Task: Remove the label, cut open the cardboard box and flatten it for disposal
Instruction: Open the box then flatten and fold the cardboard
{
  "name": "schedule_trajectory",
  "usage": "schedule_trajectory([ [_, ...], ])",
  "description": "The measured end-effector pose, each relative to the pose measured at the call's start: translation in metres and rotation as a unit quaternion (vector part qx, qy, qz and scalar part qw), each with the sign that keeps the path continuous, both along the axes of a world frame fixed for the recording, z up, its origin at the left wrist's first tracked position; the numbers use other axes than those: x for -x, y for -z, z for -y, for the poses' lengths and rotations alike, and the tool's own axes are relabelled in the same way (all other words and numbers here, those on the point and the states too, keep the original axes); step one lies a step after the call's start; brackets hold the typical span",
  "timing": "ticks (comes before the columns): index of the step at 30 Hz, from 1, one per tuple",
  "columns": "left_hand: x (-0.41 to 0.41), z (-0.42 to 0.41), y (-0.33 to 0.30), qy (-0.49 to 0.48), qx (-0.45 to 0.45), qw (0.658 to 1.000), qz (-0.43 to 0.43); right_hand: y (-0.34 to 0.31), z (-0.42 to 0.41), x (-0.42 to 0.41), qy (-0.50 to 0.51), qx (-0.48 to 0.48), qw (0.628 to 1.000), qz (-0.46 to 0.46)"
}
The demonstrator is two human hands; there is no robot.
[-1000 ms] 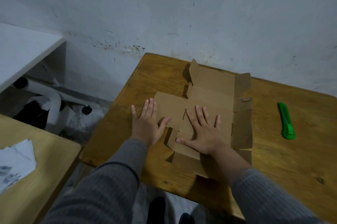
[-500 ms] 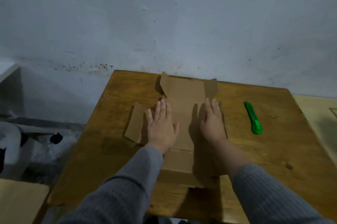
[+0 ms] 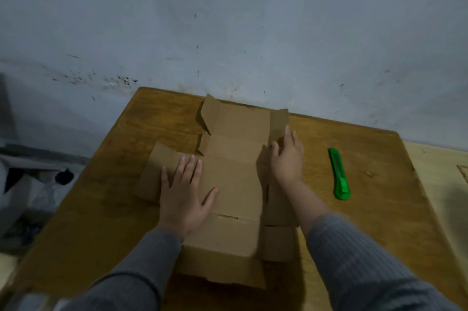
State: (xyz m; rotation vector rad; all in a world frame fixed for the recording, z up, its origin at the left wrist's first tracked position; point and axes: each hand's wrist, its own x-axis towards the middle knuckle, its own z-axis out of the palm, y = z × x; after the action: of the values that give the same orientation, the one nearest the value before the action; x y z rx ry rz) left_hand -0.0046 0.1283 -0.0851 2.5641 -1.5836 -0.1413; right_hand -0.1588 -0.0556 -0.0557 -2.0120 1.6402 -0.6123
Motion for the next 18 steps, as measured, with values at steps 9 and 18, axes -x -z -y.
schedule_trajectory([
  [9,-0.002,0.002,0.009,0.009,0.021,1.000,0.014,-0.011,0.061,-0.018,0.113,-0.120,0.970,0.179],
  [18,0.008,0.032,0.006,-0.040,-0.010,0.999,0.012,-0.035,0.068,0.004,0.093,-0.120,0.933,0.327],
])
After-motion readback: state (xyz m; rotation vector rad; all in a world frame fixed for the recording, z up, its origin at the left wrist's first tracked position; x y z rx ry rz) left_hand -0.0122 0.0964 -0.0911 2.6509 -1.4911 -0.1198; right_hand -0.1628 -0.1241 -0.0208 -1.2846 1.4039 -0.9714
